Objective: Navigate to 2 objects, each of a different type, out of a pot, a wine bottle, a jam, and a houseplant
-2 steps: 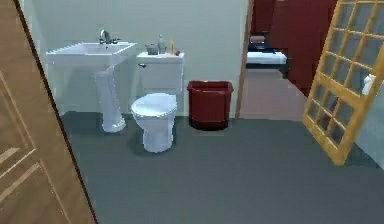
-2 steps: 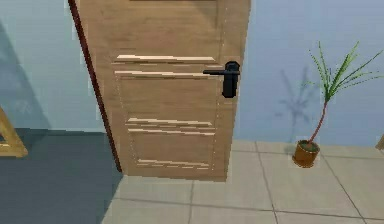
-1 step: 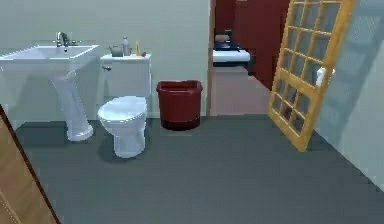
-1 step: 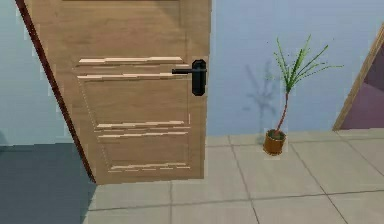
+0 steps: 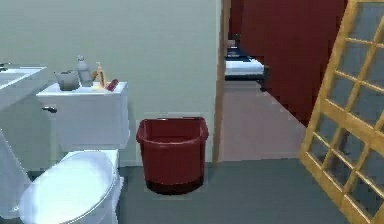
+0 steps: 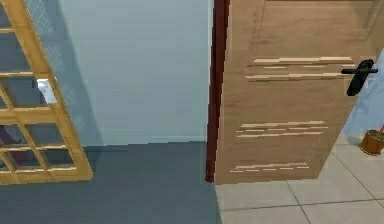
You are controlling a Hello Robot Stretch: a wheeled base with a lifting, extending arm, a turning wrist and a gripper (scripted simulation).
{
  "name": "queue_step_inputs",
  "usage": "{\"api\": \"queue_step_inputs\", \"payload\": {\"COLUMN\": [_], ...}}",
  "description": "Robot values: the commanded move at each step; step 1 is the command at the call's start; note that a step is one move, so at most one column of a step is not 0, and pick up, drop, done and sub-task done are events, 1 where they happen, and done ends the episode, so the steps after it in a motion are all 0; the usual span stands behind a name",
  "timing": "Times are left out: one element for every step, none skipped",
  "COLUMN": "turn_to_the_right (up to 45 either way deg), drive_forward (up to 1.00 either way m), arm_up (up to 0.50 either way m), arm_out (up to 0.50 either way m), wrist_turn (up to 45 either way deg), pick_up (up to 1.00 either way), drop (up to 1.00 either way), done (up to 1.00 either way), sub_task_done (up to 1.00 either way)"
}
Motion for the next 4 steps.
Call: {"api": "queue_step_inputs", "payload": {"turn_to_the_right": [15.0, 0.0, -45.0, -45.0], "drive_forward": [0.00, 0.20, 0.00, 0.00], "arm_up": [0.00, 0.00, 0.00, 0.00], "arm_out": [0.00, 0.00, 0.00, 0.00], "wrist_turn": [0.0, 0.0, 0.0, 0.0], "pick_up": [0.00, 0.00, 0.00, 0.00], "drop": [0.00, 0.00, 0.00, 0.00], "done": [0.00, 0.00, 0.00, 0.00], "sub_task_done": [0.00, 0.00, 0.00, 0.00]}}
